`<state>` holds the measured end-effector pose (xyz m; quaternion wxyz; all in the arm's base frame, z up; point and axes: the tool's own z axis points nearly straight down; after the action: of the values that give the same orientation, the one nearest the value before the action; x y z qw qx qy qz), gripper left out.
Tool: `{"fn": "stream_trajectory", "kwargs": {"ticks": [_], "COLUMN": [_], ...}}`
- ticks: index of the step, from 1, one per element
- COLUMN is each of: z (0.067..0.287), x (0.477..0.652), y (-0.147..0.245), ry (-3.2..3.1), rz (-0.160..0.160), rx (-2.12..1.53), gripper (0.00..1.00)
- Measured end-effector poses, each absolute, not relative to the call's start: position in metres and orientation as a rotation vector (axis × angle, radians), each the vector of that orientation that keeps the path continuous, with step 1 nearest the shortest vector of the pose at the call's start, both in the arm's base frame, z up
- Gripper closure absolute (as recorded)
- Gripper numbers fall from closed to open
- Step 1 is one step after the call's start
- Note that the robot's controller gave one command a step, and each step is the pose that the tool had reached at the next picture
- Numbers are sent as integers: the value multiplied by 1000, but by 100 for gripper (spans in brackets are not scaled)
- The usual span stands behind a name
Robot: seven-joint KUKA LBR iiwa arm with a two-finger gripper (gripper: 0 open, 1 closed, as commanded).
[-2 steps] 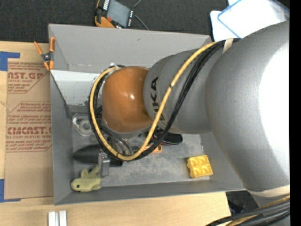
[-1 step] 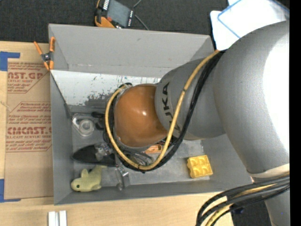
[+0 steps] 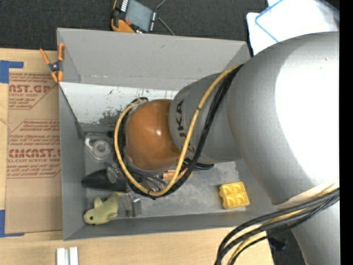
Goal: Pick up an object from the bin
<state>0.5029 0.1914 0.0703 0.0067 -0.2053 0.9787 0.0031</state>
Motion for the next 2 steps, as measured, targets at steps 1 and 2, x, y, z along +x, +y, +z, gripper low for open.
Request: {"fn": "stream_trajectory", "kwargs": {"ticks": [1, 2], "z": [73, 71], "x": [486, 500], "y": [190, 188], "ry": [2910, 3061], "rz": [4, 12], "rx": [-1120, -633], "gripper": [0, 100]}}
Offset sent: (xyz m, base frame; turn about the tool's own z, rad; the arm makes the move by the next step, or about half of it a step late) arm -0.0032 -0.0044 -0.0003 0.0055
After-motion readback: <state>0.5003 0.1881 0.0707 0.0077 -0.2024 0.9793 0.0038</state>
